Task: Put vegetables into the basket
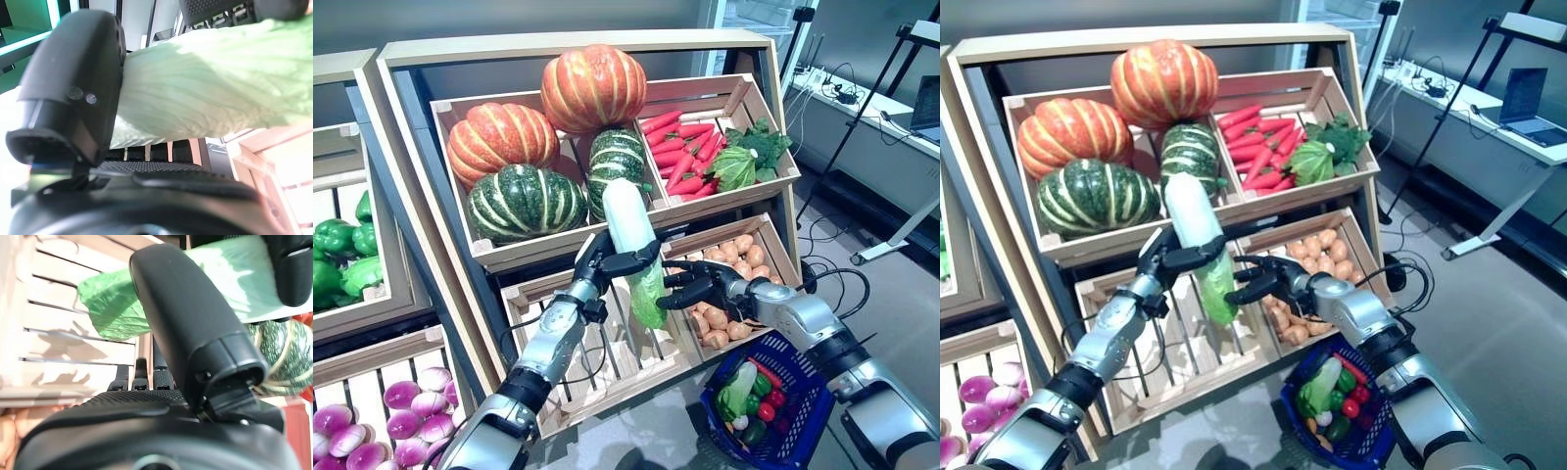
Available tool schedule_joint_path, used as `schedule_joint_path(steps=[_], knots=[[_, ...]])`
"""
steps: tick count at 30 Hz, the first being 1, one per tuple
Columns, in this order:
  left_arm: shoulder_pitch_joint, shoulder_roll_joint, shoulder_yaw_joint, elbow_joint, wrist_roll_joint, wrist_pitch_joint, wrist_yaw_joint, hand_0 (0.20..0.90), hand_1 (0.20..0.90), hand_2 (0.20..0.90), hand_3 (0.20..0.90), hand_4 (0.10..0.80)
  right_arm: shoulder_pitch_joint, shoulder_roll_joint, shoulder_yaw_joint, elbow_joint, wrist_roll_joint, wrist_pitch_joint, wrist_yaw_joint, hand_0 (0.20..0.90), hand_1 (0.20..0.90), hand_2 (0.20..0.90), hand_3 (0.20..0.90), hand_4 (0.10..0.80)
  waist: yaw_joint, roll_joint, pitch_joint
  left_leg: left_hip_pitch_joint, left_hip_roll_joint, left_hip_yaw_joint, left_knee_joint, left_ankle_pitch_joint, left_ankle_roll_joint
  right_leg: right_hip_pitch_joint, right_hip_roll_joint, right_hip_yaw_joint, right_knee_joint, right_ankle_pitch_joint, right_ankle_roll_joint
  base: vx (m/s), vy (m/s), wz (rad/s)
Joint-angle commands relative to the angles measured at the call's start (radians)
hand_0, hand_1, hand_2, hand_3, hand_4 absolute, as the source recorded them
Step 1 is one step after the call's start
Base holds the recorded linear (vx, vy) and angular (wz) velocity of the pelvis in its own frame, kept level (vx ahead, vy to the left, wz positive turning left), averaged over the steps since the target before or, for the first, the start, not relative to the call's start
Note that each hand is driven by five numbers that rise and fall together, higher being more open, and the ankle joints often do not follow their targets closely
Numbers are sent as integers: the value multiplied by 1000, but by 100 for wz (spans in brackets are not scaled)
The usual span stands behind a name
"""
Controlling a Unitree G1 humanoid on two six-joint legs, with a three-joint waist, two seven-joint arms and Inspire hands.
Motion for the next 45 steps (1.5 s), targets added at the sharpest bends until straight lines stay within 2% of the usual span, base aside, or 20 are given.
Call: schedule_joint_path(steps=[1, 5, 8, 10, 13, 17, 24, 27, 35, 40, 45], knots=[[-101, -93, -64, -146, -108, -112, -30, 300, 300, 300, 300, 400, -225, 132, -65, -9, -92, -178, -139, 900, 900, 900, 900, 800, -10, -15, -68, -32, -142, -11, -38, 21, 95, 31, 35, 66, -10, -9, -49, -18, 14, -4], [-96, -110, -71, -164, -132, -112, -17, 300, 300, 300, 300, 400, -234, 153, -54, -26, -145, -170, -171, 900, 900, 900, 900, 800, -10, -12, -65, -28, -144, -9, -45, 22, 97, 32, 36, 72, -14, -7, -48, -4, 3, -1], [-96, -121, -75, -172, -146, -113, -18, 300, 300, 300, 300, 400, -242, 181, -51, -22, -45, -154, -188, 900, 900, 900, 900, 800, -7, -11, -64, -24, -145, -9, -49, 23, 98, 35, 36, 72, -18, -6, -49, -2, 3, 1], [-95, -124, -73, -180, -156, -109, -27, 300, 300, 300, 300, 400, -233, 206, -53, -11, 98, -143, -157, 900, 900, 900, 900, 800, -2, -12, -64, -22, -146, -10, -53, 24, 97, 40, 36, 69, -23, -5, -48, -7, 8, 5], [-94, -124, -75, -191, -162, -94, -43, 300, 300, 300, 300, 400, -198, 237, -52, 10, 214, -153, -114, 900, 900, 900, 900, 800, 5, -14, -66, -19, -145, -11, -57, 25, 95, 47, 34, 62, -29, -4, -48, -6, 2, 3], [-100, -124, -82, -191, -174, -86, -49, 300, 300, 300, 300, 400, -184, 241, -54, 41, 211, -154, -85, 900, 900, 900, 900, 800, 8, -17, -70, -19, -145, -15, -58, 25, 93, 49, 33, 56, -32, -2, -46, -9, -10, 4], [-120, -141, -106, -175, -197, -91, -66, 300, 300, 300, 300, 400, -241, 240, -17, 109, 242, -101, -5, 900, 900, 900, 900, 800, 10, -22, -75, -21, -143, -20, -61, 27, 90, 46, 33, 56, -35, 1, -46, 0, 0, 0], [-122, -140, -128, -167, -205, -78, -94, 300, 300, 300, 300, 400, -268, 252, 14, 132, 276, -58, 86, 900, 900, 900, 900, 800, 14, -24, -79, -21, -145, -23, -62, 27, 89, 47, 32, 56, -36, 0, -47, 0, 0, 0], [-110, -138, -161, -135, -210, -63, -148, 300, 300, 300, 300, 400, -319, 264, 39, 165, 345, -55, 266, 900, 900, 900, 900, 800, 24, -26, -90, -21, -144, -27, -62, 27, 86, 51, 29, 52, -38, -1, -46, 3, 3, 4], [-87, -138, -178, -98, -205, -54, -204, 300, 300, 300, 300, 400, -335, 269, 37, 179, 389, -8, 475, 900, 900, 900, 900, 800, 31, -29, -98, -20, -146, -35, -59, 23, 85, 54, 28, 51, -34, -8, -46, 8, 7, 3], [-82, -146, -189, -74, -206, -41, -239, 300, 300, 300, 300, 400, -347, 267, 28, 213, 397, -40, 589, 900, 900, 900, 900, 800, 35, -31, -103, -17, -147, -38, -60, 21, 86, 57, 28, 50, -35, -10, -45, 9, 1, 7]])
